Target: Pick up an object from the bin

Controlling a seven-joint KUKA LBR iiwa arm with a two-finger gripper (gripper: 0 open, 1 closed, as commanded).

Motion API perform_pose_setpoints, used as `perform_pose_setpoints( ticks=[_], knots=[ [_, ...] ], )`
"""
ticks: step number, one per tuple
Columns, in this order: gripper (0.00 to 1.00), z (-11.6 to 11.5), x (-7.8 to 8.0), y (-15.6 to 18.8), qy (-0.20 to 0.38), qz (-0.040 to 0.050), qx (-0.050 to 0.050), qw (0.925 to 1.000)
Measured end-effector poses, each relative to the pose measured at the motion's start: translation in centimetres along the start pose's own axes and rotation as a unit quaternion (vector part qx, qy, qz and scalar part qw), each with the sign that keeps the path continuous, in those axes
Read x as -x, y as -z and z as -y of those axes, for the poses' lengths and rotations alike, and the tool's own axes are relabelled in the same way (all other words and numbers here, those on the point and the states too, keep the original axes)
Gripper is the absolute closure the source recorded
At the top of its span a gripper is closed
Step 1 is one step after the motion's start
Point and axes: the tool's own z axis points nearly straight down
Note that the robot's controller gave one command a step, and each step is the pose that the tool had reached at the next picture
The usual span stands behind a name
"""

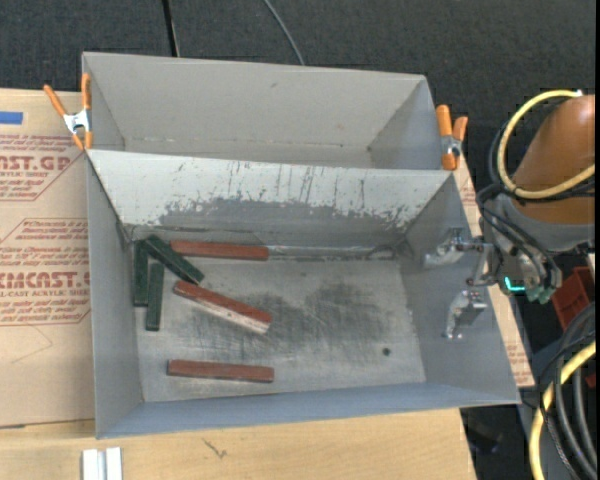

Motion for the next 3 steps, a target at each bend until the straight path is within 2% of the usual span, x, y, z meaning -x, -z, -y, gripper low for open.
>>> perform_pose_setpoints(
  ticks=[1, 2, 3],
  knots=[
    [0.0, -0.1, 0.2, 0.4, 0.001, 0.0039, -0.001, 1.0],
    [0.0, -0.6, -1.7, -4.3, 0.013, 0.007, -0.002, 0.9999],
    [0.0, -0.8, -3.0, -9.7, 0.013, 0.0013, 0.0, 0.9999]
  ],
)
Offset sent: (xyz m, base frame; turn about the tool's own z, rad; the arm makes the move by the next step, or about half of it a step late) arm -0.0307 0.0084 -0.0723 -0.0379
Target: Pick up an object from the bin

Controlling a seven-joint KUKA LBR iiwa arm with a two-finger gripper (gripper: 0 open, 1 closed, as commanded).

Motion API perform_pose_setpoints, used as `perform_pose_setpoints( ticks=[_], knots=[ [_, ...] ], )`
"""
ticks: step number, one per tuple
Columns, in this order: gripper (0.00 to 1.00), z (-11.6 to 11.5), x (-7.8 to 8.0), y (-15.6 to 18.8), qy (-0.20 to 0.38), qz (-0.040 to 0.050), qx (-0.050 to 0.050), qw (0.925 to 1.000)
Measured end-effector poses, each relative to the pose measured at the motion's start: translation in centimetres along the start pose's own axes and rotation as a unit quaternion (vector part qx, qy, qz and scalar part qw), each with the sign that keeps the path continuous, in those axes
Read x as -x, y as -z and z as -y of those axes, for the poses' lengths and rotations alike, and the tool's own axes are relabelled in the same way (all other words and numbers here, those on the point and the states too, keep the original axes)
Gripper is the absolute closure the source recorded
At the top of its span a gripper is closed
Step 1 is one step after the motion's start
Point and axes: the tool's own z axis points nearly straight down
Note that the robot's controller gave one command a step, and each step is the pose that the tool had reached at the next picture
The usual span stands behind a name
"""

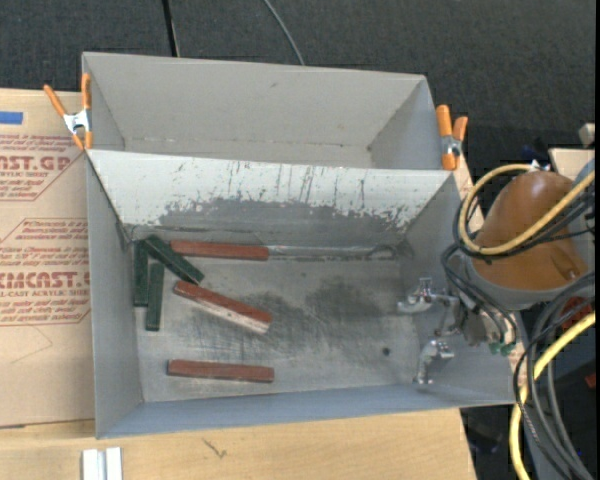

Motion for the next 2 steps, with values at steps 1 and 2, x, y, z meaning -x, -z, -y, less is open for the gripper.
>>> perform_pose_setpoints(
  ticks=[1, 2],
  knots=[
    [0.0, -2.54, 4.14, -3.95, 0.019, 0.0031, -0.001, 0.9998],
    [0.0, -2.81, 4.12, -3.65, 0.022, 0.0045, -0.002, 0.9997]
  ],
)
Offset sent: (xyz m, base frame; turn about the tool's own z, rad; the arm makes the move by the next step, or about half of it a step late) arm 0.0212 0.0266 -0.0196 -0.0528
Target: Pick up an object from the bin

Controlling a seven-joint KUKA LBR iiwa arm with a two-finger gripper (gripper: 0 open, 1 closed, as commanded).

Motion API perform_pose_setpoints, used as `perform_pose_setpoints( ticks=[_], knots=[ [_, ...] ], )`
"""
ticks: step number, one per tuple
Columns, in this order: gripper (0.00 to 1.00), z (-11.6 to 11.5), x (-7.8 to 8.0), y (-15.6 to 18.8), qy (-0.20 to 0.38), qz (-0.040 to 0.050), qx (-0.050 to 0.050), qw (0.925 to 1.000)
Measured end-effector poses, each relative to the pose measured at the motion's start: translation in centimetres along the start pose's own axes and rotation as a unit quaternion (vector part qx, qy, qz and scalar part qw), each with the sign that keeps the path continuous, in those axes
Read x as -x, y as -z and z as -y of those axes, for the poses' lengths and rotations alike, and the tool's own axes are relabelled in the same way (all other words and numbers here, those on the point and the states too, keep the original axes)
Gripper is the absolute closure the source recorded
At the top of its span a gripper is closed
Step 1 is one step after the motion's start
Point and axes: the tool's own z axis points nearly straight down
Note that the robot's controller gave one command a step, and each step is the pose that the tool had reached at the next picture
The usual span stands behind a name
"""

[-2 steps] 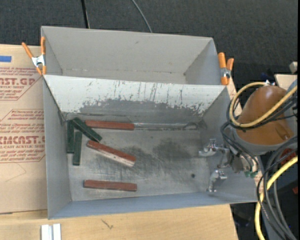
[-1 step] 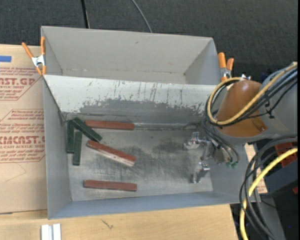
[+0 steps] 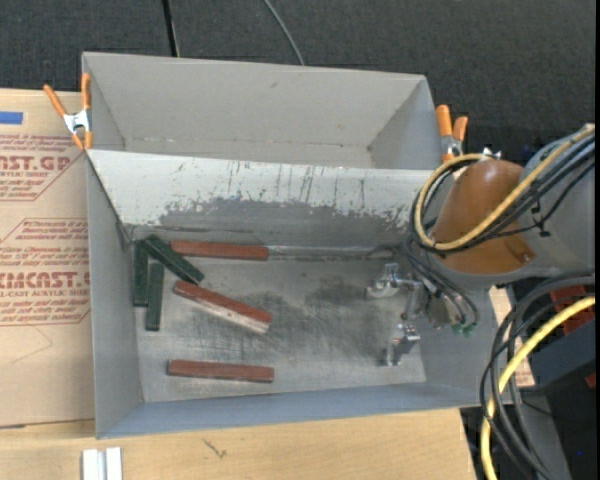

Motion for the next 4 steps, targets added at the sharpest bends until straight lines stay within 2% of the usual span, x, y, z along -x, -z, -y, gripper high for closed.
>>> perform_pose_setpoints(
  ticks=[1, 2, 3, 4],
  knots=[
    [0.0, -1.7, 0.6, 0.5, -0.052, -0.0024, 0.001, 0.9986],
    [0.0, -4.2, 0.9, 3.2, -0.067, -0.0033, 0.002, 0.9978],
    [0.0, -5.7, 5.0, 2.6, -0.031, -0.0011, 0.001, 0.9995],
    [0.0, -9.3, 5.7, 3.6, -0.086, -0.0017, 0.002, 0.9963]
  ],
)
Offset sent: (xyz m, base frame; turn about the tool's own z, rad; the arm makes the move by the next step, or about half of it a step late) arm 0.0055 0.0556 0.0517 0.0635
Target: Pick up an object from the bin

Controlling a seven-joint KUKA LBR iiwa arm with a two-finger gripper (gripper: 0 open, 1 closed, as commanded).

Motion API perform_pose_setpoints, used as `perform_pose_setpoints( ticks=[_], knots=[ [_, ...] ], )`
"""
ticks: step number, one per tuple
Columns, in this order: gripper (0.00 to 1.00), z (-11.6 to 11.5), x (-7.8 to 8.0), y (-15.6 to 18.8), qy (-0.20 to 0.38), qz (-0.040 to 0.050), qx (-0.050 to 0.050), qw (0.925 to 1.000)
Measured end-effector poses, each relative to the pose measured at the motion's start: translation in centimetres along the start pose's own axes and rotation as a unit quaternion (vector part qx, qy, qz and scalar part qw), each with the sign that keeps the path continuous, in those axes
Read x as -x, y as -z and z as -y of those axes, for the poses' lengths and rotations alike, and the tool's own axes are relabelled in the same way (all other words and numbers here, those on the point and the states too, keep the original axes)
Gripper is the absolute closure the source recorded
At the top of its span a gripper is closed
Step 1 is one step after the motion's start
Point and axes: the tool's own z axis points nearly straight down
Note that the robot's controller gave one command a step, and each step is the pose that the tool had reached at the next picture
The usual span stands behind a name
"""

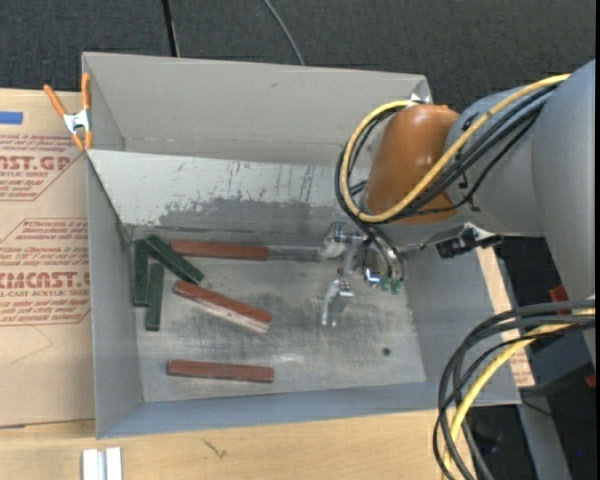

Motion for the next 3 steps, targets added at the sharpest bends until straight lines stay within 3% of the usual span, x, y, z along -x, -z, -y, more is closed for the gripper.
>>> perform_pose_setpoints(
  ticks=[1, 2, 3],
  knots=[
    [0.0, -3.8, -0.3, -2.6, 0.026, 0.0019, 0.0, 0.9997],
    [0.0, -6.3, -1.2, -3.6, 0.038, 0.0094, -0.001, 0.9992],
    [0.0, -8.0, -2.5, -3.6, 0.028, 0.0114, 0.0, 0.9996]
  ],
)
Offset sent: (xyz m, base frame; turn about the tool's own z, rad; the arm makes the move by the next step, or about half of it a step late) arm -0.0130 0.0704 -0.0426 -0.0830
